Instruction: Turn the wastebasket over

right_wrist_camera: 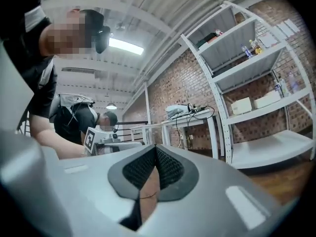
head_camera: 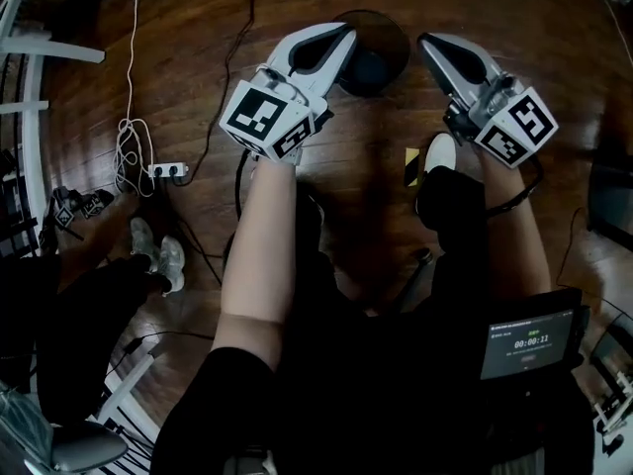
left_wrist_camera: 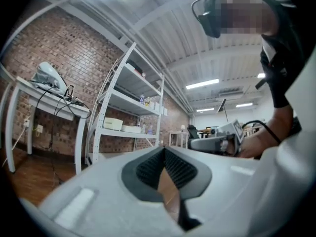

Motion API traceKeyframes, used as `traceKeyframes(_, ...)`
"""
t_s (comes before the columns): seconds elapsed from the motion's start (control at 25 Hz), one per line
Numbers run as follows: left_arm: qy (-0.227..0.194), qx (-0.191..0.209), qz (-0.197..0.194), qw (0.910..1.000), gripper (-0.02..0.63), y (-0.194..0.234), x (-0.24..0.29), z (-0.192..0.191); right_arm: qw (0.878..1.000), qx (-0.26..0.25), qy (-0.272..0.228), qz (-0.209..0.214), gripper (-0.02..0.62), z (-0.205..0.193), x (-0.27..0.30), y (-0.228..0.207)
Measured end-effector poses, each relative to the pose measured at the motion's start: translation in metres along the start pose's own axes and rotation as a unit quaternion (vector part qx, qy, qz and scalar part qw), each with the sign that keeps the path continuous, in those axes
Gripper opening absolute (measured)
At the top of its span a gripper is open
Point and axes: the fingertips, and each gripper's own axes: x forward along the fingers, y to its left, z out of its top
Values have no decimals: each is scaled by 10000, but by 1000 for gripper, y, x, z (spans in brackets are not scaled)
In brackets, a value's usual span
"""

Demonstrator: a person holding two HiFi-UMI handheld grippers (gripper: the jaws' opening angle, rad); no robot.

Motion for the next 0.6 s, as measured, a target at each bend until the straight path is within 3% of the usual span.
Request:
traceKeyframes(0.12, 89, 95, -44, 9999, 2, -8, -1, -7, 9993, -348, 74, 124, 8, -8, 11, 8)
traceKeyframes(0.32, 98, -85, 62, 9999, 2, -6, -4, -17, 9964, -760, 291, 256, 9, -21, 22, 20)
traceKeyframes(0.6, 71, -152, 72, 9998, 2, -7, -4, -20, 9968, -741, 247, 187, 8, -16, 31, 20)
